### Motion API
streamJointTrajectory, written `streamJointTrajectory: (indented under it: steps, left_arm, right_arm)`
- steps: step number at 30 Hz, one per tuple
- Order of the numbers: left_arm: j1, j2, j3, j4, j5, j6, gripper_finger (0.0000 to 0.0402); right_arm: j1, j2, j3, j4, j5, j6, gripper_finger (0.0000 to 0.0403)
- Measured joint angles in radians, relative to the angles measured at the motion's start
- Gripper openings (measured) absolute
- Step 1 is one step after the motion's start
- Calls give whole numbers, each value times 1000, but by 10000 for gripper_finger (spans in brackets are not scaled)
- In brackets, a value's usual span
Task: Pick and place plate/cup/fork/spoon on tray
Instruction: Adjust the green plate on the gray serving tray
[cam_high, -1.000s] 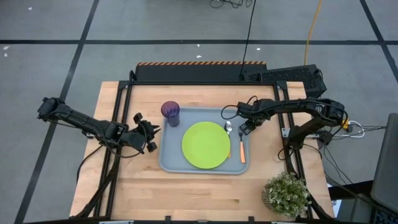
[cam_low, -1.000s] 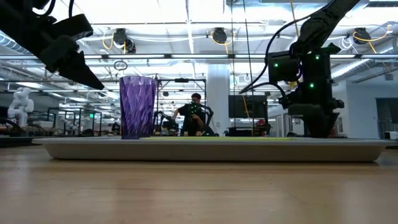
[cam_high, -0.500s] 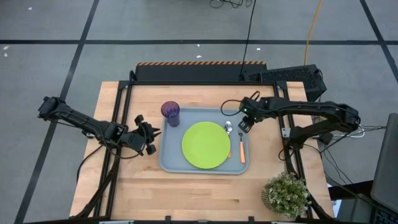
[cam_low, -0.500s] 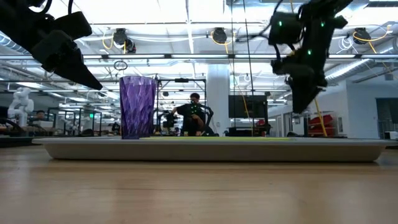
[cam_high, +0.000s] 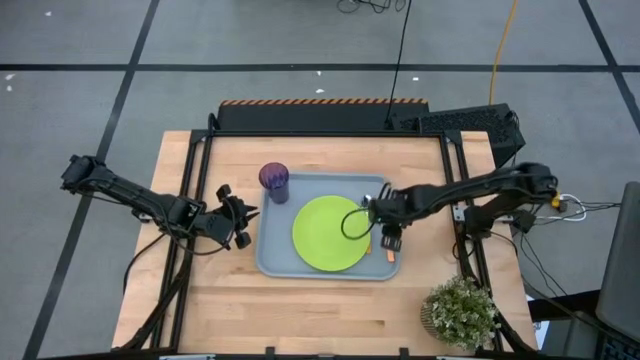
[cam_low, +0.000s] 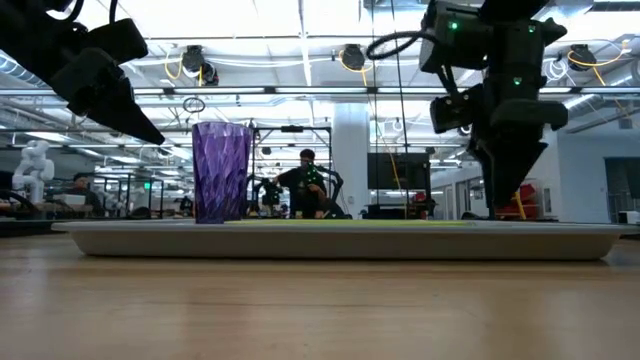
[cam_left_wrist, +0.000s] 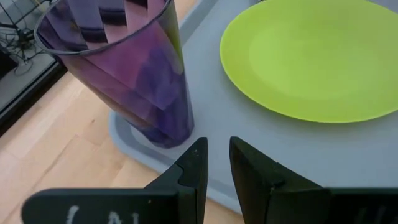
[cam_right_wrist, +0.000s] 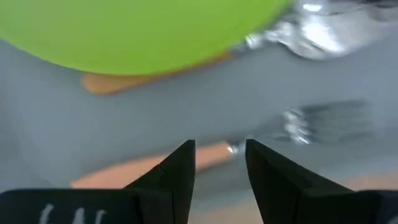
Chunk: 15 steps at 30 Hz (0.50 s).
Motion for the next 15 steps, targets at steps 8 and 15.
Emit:
streamJointTrajectory:
  steps: [8, 15]
  left_arm:
    - [0, 0, 0, -25, 1, -9, 72]
    - [0, 0, 0, -25, 6, -10, 72]
  right_arm:
    - [65, 67, 0, 155, 4, 0, 134]
    - [65, 68, 0, 218, 8, -7, 134]
